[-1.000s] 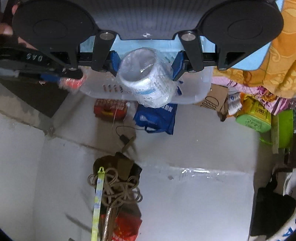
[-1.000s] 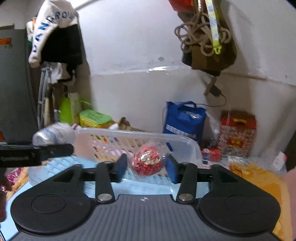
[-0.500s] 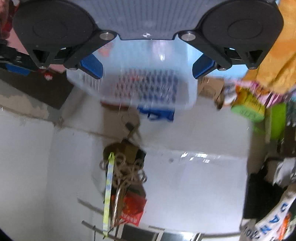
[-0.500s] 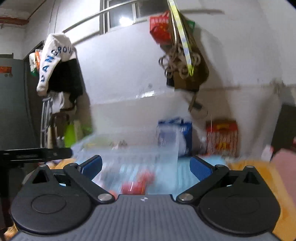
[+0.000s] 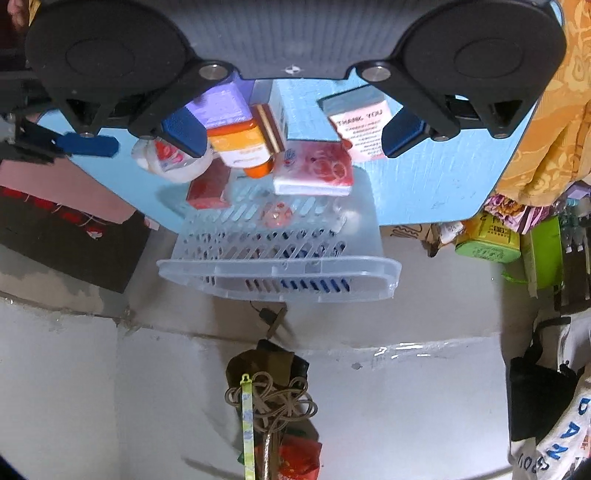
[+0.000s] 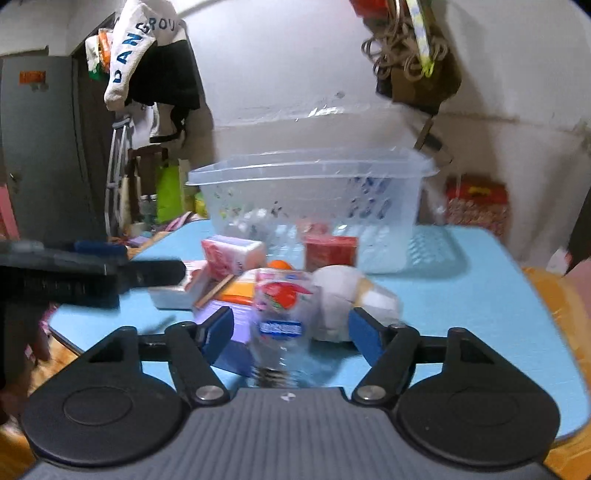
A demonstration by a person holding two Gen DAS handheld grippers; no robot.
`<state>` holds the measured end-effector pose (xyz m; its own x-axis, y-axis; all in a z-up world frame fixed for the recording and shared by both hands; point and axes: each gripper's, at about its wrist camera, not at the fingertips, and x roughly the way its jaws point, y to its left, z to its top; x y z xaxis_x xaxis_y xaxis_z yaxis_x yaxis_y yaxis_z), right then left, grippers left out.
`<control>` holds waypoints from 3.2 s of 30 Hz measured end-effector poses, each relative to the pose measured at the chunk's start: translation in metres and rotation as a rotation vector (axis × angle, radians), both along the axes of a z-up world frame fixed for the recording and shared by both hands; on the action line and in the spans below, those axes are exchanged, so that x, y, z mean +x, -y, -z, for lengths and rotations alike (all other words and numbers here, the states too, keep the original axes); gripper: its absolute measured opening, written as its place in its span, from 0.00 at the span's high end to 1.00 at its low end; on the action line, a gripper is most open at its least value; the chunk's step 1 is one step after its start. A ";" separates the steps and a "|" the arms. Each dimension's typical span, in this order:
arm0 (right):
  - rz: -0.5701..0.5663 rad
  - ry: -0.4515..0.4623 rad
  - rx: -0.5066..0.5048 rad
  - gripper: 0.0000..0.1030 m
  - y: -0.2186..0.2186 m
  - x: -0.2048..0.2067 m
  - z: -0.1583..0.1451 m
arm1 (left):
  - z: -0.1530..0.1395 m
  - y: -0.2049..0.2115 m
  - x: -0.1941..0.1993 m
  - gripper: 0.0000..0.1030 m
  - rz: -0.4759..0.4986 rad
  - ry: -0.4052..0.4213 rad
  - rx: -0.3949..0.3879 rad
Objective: Organize objects
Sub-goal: 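Grasp the pink-labelled clear bottle with the right tool while the left tool reaches the purple box, then grasp the purple box with the left tool while the right tool holds the bottle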
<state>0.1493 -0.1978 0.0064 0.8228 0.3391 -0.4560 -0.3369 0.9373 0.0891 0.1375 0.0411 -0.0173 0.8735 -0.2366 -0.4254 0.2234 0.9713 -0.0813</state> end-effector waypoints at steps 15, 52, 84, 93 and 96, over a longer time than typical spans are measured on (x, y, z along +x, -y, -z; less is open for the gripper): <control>-0.021 -0.145 0.064 0.57 -0.006 0.019 0.006 | 0.029 0.002 0.001 0.04 0.072 -0.112 -0.022; -0.010 -0.118 0.090 0.58 0.027 0.000 -0.013 | 0.049 0.059 0.001 0.46 -0.033 -0.140 0.083; 0.016 -0.090 0.073 0.58 0.040 0.002 -0.015 | 0.023 0.050 -0.016 0.49 0.079 0.046 0.092; 0.041 -0.043 0.076 0.58 0.047 0.000 -0.023 | 0.003 0.028 -0.017 0.49 0.038 0.081 0.016; 0.046 -0.025 0.075 0.58 0.048 0.001 -0.027 | -0.002 0.021 -0.016 0.49 0.025 0.088 -0.017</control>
